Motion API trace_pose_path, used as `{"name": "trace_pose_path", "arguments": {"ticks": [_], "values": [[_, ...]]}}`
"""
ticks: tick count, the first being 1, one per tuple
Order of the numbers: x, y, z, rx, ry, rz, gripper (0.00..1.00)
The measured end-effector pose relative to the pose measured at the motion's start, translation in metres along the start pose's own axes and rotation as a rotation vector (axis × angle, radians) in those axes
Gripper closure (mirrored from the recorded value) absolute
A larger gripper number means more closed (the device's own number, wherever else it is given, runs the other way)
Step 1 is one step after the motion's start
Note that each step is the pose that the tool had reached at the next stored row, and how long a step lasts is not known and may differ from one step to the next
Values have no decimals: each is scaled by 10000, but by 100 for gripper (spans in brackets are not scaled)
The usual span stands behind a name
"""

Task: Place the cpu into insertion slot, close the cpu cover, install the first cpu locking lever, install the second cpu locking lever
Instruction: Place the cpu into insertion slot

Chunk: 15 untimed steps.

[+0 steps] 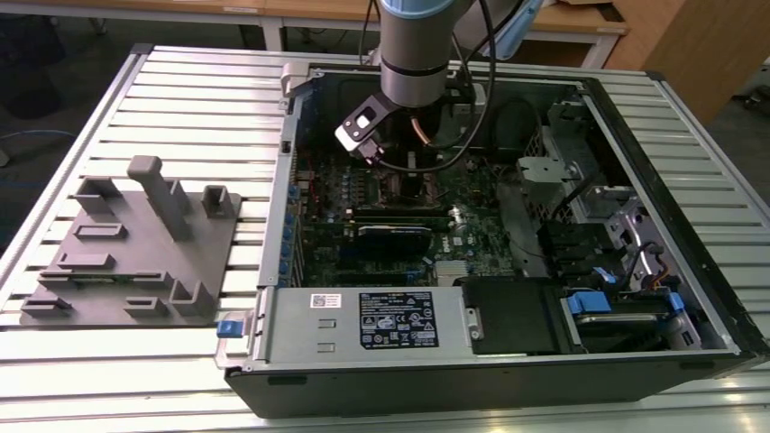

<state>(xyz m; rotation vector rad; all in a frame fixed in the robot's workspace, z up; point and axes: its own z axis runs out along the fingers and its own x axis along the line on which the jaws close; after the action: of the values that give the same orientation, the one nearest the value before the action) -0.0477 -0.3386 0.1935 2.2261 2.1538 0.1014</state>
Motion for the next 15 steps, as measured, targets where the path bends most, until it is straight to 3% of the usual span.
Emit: {"name": "trace_pose_path", "arguments": {"ticks": [15], "values": [[-2,9,26,7,-9,-10,46]]}}
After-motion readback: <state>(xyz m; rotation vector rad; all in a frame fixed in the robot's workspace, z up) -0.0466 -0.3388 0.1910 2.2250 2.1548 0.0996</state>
